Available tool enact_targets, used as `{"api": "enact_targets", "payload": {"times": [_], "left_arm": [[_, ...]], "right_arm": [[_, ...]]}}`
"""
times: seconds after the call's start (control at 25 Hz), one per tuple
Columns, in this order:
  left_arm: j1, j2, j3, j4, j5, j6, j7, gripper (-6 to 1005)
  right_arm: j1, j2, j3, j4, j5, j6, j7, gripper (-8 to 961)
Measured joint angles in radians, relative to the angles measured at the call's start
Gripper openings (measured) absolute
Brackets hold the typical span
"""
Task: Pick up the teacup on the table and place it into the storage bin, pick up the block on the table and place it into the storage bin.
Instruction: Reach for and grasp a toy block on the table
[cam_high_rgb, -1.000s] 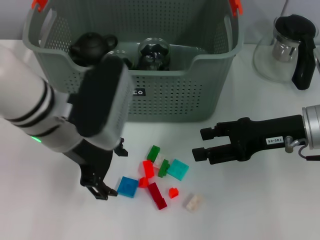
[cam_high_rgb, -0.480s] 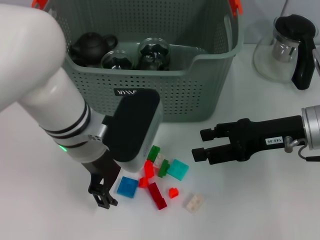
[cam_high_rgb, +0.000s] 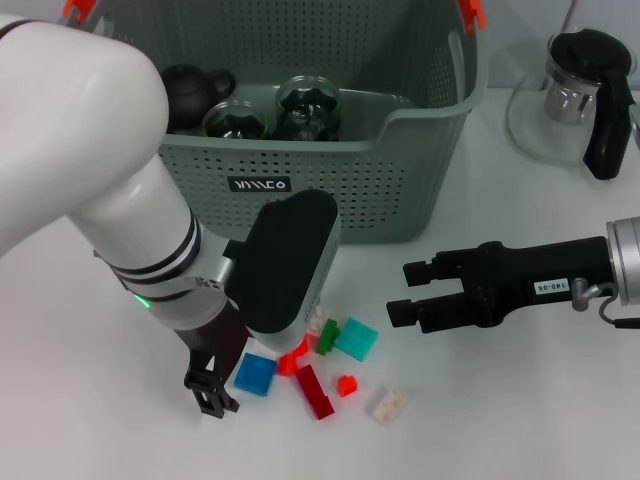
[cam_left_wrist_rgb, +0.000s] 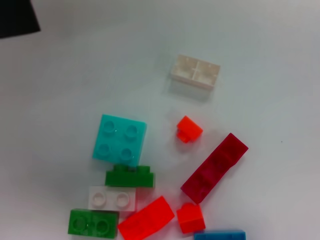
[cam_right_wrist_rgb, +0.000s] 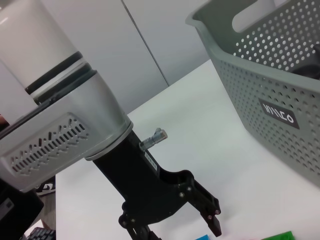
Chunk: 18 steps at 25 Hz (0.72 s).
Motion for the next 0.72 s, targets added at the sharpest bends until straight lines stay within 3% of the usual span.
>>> {"api": "enact_targets", "payload": {"times": [0.16, 0.48, 0.72], "left_arm": [[-0.006, 0.0, 0.01, -0.012, 0.003, 0.0, -0.014, 864], [-0.009, -0.002, 0.024, -0.023, 0.005, -0.01, -0.026, 729], [-0.012, -0.002, 0.033, -0.034, -0.002, -0.024, -0.031, 483]], "right_arm": [[-0.002, 0.0, 0.001, 0.0, -0.001, -0.003, -0.001, 823], [-0.004, 0.0, -0.004, 0.0, 0.0, -0.001, -0.003, 823], [-0.005, 0.002, -0.002, 0.0, 0.001, -0.001, -0.014, 822]]}}
